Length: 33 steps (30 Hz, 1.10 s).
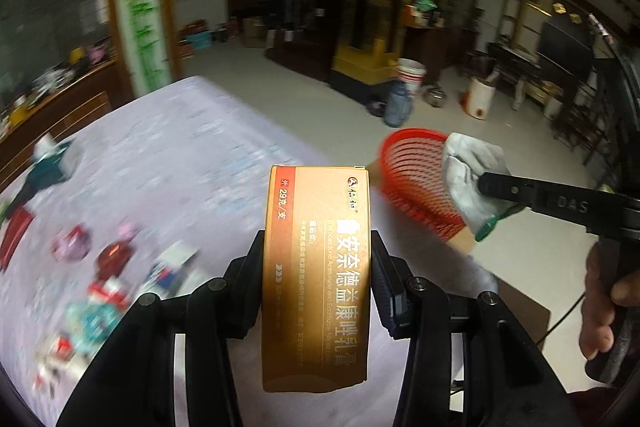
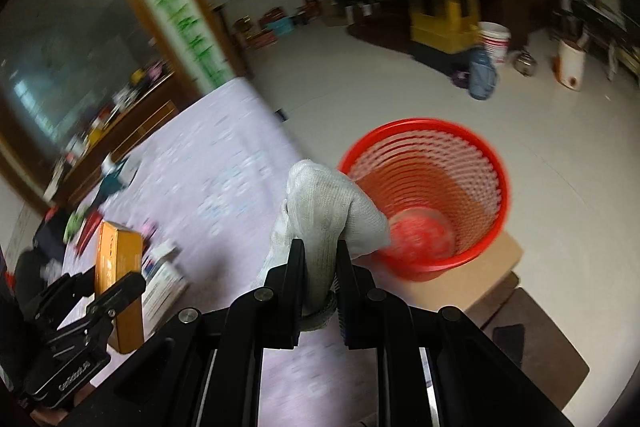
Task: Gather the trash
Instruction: 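Carry the orange box and white glove toward the red wastebasket, then open both grippers over the red wastebasket, dropping box and glove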
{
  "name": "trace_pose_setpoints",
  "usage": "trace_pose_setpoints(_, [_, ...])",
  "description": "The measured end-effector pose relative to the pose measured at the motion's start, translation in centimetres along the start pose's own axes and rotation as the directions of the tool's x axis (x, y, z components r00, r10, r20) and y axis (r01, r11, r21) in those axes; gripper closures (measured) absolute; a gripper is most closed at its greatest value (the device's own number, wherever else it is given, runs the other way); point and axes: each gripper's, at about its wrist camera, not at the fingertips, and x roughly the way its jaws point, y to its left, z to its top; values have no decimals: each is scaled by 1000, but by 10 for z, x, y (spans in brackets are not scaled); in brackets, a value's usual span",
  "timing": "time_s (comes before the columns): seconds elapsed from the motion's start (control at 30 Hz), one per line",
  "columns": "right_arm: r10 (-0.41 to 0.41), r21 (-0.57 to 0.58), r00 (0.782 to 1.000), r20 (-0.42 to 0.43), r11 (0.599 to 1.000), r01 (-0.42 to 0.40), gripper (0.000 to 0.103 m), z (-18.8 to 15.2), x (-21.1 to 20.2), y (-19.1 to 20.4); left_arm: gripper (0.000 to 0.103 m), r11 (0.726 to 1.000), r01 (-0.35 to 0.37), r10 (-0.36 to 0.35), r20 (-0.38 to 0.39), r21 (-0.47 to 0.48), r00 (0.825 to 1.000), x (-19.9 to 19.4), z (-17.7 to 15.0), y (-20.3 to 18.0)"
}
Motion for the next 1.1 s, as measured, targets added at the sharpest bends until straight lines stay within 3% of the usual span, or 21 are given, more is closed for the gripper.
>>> trace_pose_setpoints(0.2, [-33,79,999,10,996,32,88,34,5,-58,58,994,104,-104,-26,33,994,49,42,-42])
trace_pose_setpoints(0.5, [-46,112,999,-22,993,48,88,65,24,-102,58,982,190,-190,-77,-7,979,119,81,-88])
trace_pose_setpoints(0.67, [-48,97,998,-31,994,51,86,80,37,-110,56,982,187,-186,-81,2,979,138,94,-105])
trace_pose_setpoints(0.7, [-45,91,998,-37,995,49,86,83,41,-111,52,983,184,-183,-79,0,980,143,96,-108])
trace_pose_setpoints(0.77, [-48,87,998,-44,995,51,76,86,45,-114,32,986,167,-167,-71,-7,983,143,98,-109])
trace_pose_setpoints(0.83, [-42,91,998,-47,995,46,61,89,49,-115,31,988,155,-155,-56,-19,986,141,99,-107])
trace_pose_setpoints(1.1, [-25,75,998,-58,997,29,60,82,45,-108,31,990,97,-104,-63,-98,993,115,83,-82])
